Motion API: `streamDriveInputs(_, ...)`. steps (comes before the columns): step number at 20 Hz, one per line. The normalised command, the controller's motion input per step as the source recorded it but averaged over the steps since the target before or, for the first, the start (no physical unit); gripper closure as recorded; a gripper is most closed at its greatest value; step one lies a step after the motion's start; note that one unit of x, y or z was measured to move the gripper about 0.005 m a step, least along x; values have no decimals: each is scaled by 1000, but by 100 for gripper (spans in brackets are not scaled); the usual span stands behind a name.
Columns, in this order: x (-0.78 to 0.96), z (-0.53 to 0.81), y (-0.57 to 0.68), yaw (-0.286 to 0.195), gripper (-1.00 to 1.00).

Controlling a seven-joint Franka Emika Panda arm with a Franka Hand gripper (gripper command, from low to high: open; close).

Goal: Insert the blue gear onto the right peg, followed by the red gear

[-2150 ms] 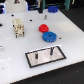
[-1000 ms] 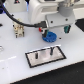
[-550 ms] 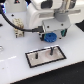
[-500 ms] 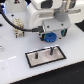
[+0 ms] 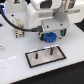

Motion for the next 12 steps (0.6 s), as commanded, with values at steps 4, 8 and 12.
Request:
streamDriveInputs(4,-304,-190,-93,0,100)
streamDriveInputs(8,-301,-134,-56,0,100)
streamDriveInputs(12,-272,-125,2,0,100)
